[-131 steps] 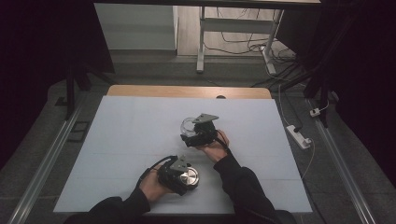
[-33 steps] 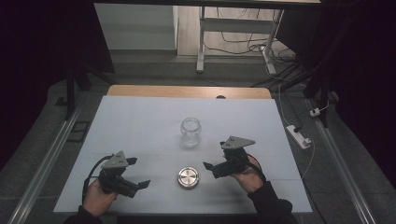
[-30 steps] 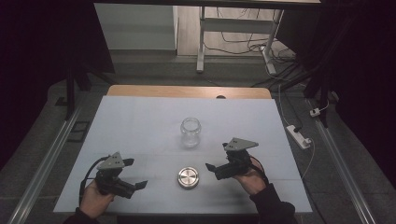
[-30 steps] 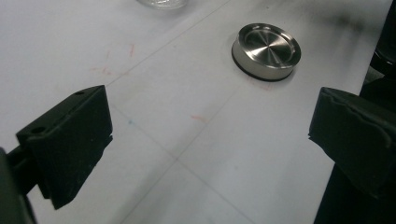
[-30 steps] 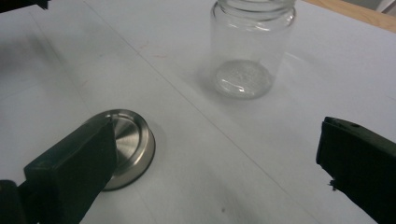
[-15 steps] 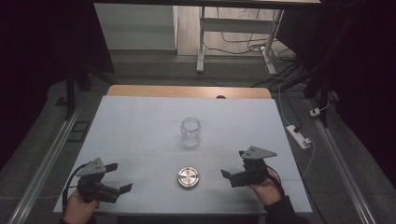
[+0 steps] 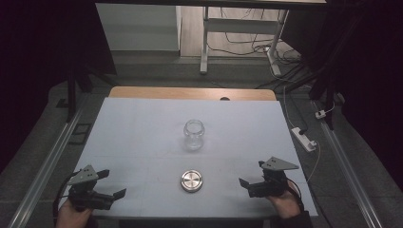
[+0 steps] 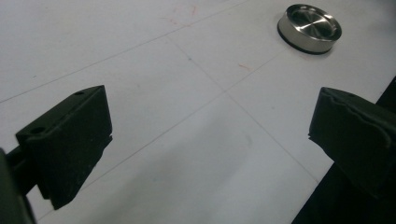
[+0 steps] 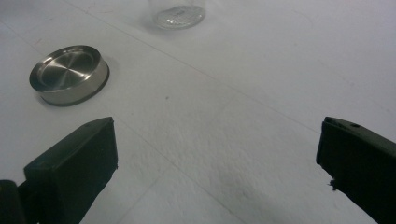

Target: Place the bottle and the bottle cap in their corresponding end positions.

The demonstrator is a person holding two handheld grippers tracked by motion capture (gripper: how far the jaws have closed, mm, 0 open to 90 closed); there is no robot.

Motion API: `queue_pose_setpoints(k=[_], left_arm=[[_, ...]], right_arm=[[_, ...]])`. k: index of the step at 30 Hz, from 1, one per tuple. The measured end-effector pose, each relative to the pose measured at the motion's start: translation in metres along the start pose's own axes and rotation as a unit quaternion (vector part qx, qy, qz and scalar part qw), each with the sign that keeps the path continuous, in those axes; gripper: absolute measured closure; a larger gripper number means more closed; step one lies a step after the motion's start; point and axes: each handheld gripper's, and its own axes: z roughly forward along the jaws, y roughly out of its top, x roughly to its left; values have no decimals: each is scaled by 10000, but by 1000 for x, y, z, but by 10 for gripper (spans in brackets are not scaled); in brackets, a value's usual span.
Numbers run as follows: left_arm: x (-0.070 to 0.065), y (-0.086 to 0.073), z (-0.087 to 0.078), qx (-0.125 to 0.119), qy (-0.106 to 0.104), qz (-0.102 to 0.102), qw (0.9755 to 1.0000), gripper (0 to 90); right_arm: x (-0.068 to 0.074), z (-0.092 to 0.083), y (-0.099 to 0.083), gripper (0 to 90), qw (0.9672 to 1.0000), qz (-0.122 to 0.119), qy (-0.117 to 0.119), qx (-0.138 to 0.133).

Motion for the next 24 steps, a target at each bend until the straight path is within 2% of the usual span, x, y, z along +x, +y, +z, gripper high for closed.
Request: queue_pose_setpoints(k=[13,17,24], left_arm=[[4,-15,-12,23,166,-235,9996,1],[4,-19,-13,98,243,-252,9993,1],[1,-24,-12,322,360,-262,9985,1]], right_arm=[[-7,-23,-23,0,9992,293,-270,80],[-7,-27,-28,0,9988,375,-294,127],[-4,-31,-31,0,9986,370,-325,194]])
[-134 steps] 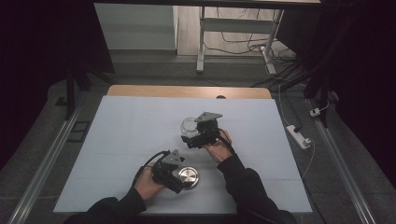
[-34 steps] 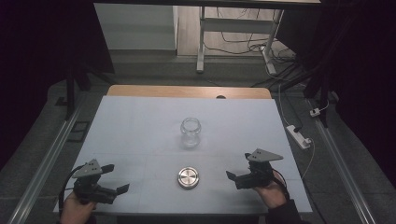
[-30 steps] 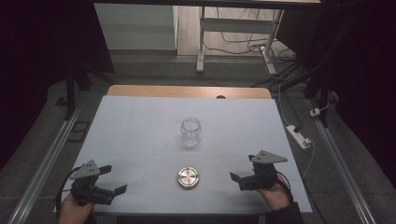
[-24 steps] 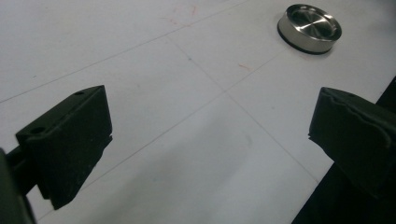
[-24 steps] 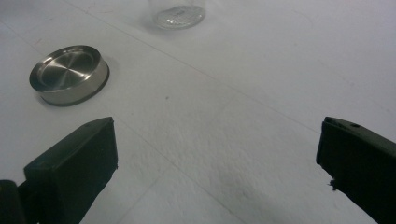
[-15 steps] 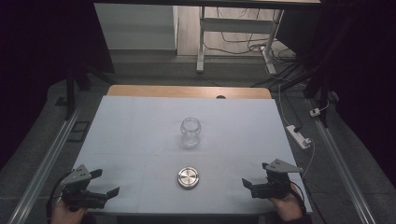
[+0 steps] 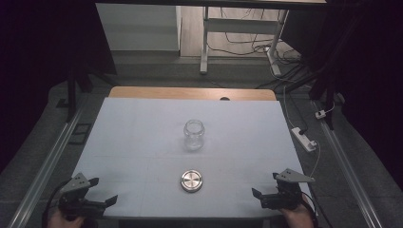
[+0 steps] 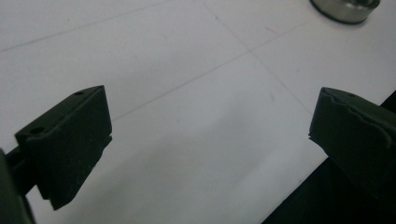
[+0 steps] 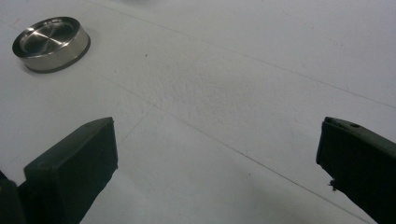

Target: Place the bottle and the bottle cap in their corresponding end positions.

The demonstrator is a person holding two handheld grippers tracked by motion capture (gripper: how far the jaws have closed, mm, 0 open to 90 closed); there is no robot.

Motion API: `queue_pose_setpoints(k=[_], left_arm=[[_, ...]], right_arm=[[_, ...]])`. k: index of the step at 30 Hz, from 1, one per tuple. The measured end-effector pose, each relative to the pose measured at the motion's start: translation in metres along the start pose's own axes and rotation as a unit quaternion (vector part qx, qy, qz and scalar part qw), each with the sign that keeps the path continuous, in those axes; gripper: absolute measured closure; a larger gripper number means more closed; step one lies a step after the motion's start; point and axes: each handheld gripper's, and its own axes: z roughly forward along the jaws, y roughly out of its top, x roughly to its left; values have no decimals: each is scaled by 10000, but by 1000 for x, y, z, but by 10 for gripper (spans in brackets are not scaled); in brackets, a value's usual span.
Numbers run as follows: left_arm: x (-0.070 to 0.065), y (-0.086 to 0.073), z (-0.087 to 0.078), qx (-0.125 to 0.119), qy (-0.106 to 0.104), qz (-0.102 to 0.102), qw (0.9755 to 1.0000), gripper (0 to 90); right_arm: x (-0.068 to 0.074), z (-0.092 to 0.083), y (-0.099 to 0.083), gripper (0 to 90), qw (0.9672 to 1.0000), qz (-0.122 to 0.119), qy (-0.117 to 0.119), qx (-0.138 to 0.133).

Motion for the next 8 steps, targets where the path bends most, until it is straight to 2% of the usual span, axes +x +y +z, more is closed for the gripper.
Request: queue_pose_setpoints(k=[3,8], left_arm=[[-1,-3,-2,39,86,-46,9999,1],[1,-3,-2,51,83,-141,9999,1]], right_arm=[[2,-1,-1,0,10000,-18,-30,72],[3,-2,-1,0,9999,-40,-67,141]])
